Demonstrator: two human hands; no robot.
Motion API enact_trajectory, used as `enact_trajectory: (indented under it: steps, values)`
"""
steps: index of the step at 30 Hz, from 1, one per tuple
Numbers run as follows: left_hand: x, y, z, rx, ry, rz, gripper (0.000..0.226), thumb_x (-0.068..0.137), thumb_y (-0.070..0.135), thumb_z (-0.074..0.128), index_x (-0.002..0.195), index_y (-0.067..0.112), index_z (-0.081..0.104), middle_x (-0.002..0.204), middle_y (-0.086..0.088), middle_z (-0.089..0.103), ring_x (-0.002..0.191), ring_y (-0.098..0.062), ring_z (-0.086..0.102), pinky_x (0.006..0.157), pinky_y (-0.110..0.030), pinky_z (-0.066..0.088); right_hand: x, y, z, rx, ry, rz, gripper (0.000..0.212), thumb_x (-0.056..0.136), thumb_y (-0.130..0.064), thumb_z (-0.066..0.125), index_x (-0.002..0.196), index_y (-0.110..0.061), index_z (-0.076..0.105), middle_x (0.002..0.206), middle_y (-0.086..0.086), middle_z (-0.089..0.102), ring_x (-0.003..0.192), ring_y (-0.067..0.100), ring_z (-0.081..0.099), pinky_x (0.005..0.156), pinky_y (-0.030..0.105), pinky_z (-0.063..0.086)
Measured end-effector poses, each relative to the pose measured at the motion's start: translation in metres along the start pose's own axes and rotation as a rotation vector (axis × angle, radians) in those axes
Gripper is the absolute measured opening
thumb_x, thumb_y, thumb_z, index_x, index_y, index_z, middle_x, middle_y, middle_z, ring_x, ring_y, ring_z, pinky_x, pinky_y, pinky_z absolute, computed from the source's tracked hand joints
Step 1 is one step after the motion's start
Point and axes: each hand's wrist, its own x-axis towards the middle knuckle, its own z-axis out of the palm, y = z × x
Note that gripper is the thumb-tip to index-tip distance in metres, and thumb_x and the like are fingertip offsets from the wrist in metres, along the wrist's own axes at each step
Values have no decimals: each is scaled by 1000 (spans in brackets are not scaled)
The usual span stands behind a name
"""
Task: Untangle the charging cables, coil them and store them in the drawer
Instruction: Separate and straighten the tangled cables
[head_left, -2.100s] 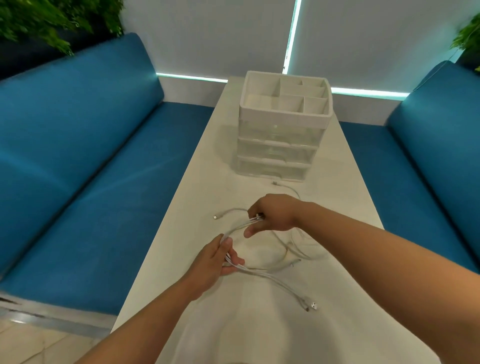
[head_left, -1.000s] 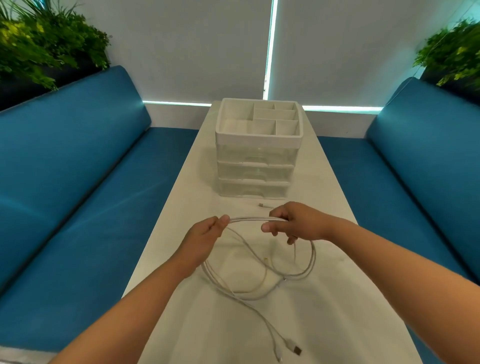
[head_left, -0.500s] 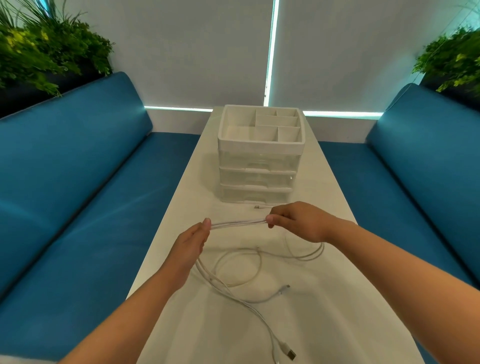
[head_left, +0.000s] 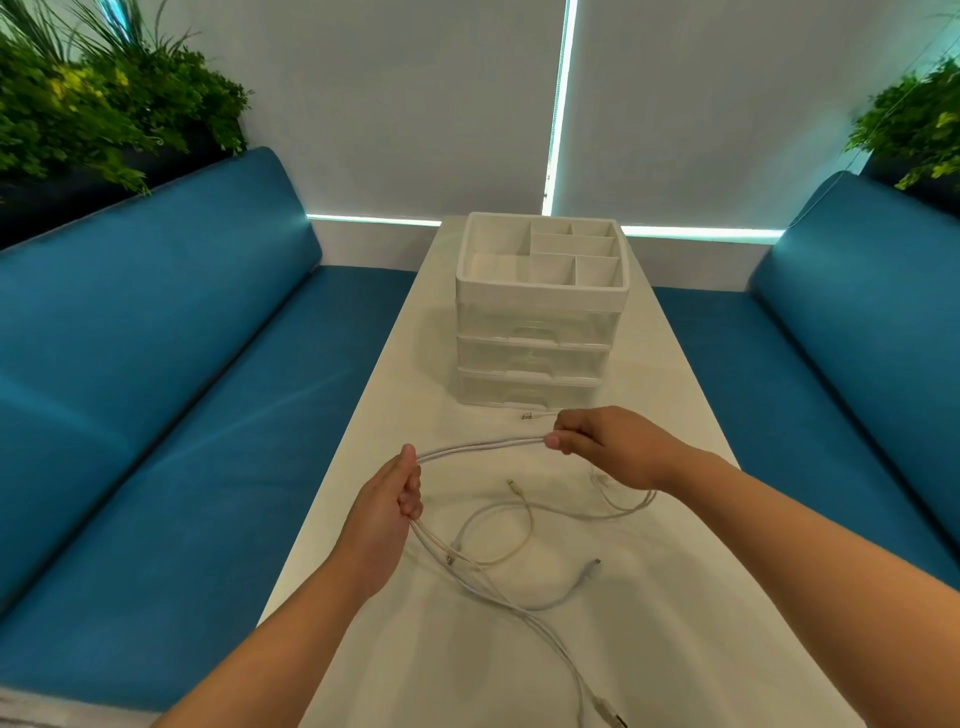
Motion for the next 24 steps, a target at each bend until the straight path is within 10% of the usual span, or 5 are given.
enact_trajectory:
  steps: [8, 13, 24]
  values:
    - [-8, 4, 25, -287, -45, -47, 40, 102, 38, 43, 68, 16, 44, 61, 3, 29, 54, -11, 28, 65, -29, 29, 2, -20, -31, -338, 369, 18, 54, 78, -79, 38, 65, -30, 58, 54, -8, 54, 56, 9, 52, 51, 26, 34]
    - [-8, -1, 16, -276, -4, -46, 37, 101, 37, 46, 71, 16, 47, 62, 3, 32, 57, -12, 29, 67, -29, 30, -7, -11, -16, -350, 136, 108, 69, 74, -83, 35, 56, -16, 32, 49, -2, 32, 49, 15, 34, 51, 29, 28]
    - [-15, -18, -8, -307, 81, -102, 35, 100, 34, 49, 71, 16, 51, 61, 2, 34, 57, -12, 30, 66, -29, 29, -10, -22, -19, -10, -14, -128, 26, 97, -42, 48, 96, -23, 66, 83, -11, 63, 75, 7, 55, 69, 23, 44]
